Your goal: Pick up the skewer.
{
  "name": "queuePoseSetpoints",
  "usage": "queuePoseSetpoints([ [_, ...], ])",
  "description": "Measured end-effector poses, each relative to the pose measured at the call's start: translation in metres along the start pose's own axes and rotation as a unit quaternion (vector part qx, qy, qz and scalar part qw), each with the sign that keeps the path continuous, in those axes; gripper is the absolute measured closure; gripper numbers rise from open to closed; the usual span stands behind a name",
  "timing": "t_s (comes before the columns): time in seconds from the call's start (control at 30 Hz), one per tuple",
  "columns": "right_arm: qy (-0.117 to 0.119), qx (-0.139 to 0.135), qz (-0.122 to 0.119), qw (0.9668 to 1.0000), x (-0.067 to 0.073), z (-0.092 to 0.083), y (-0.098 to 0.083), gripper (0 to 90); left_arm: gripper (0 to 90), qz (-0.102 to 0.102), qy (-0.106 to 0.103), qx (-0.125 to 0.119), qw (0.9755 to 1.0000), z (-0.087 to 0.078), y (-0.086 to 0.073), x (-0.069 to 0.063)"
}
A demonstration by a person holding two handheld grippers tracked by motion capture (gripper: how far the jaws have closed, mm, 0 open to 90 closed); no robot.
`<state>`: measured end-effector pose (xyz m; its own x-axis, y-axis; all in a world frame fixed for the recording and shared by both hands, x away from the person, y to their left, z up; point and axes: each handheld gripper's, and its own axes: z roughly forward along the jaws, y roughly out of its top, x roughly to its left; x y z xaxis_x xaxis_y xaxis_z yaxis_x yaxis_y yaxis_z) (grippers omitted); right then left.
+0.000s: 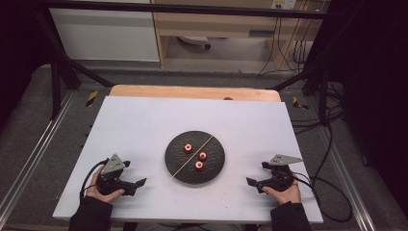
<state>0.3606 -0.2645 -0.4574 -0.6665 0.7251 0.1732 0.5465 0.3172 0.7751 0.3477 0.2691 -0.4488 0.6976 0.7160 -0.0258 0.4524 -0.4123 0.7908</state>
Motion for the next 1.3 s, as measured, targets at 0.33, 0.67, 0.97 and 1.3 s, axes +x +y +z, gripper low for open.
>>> queuePoseSetpoints([
  [0.33, -0.002, 0.004, 0.001, 1.0000, 0.000, 0.001, 0.000, 2.9, 7.1, 0.005, -0.004, 0.006, 1.0000, 0.002, 0.004, -0.004],
  [0.67, -0.004, 0.006, 0.004, 1.0000, 0.001, 0.001, 0.000, 2.6, 5.8, 0.007, -0.003, 0.011, 0.9999, 0.004, 0.014, -0.011],
  [0.97, -0.004, 0.006, 0.002, 1.0000, 0.000, 0.001, 0.000, 2.2, 4.7, 0.007, -0.004, 0.025, 0.9997, 0.011, 0.031, -0.023],
  [1.3, -0.006, 0.008, 0.002, 1.0000, 0.000, 0.001, 0.000, 2.3, 7.7, 0.019, -0.011, 0.026, 0.9994, 0.021, 0.068, -0.044],
])
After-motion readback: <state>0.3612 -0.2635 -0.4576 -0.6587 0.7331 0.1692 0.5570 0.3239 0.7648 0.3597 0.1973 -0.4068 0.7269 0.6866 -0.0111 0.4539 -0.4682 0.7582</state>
